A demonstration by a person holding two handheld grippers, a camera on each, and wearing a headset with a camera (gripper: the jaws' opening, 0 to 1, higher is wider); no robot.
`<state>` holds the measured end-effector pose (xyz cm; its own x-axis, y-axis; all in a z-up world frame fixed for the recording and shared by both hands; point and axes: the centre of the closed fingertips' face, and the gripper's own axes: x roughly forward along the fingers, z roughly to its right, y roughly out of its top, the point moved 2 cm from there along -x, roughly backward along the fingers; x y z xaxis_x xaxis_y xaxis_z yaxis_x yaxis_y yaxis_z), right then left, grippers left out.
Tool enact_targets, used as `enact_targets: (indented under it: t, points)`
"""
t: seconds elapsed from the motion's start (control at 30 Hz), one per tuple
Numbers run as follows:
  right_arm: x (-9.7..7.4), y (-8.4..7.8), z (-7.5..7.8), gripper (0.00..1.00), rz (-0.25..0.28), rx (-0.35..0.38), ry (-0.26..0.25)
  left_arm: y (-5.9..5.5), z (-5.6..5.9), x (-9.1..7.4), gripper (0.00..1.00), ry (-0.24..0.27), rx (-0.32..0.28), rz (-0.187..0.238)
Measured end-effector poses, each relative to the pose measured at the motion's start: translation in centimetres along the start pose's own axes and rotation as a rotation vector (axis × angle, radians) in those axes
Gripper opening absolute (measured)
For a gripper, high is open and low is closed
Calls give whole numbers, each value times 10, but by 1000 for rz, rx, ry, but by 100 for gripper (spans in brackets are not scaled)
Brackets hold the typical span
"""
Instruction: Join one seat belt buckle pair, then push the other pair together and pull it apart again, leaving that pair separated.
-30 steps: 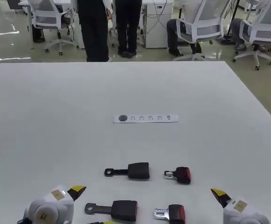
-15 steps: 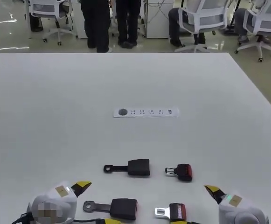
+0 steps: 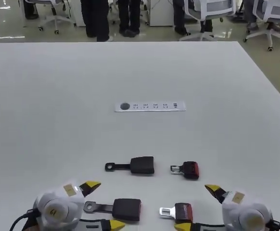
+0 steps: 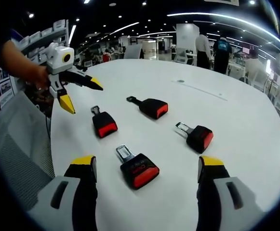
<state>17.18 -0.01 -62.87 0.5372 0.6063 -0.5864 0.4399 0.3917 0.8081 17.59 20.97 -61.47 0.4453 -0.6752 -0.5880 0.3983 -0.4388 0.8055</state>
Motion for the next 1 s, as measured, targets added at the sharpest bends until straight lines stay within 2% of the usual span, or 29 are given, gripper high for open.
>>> enact_targets:
  t: [0.13, 0.33, 0.7, 0.83, 0.87, 1.0]
  points:
    - [5, -4, -1, 84, -13, -10, 23, 1, 3, 5, 74, -26, 31, -22]
    - [7, -4, -5, 83, -31, -17, 70, -1, 5, 12, 73, -63, 46, -41]
    - [17, -12, -6, 78, -81, -46, 159, -3, 10, 23, 69, -151, 141, -102]
    - [22, -19, -4, 75, -97, -56, 188, -9, 5, 30, 66, -176, 171, -118]
    - [22, -20, -4, 74, -100, -59, 194, -8, 6, 30, 66, -183, 175, -123]
    - [24, -26, -8, 73, -126, -83, 224, -15, 7, 35, 65, -219, 231, -166]
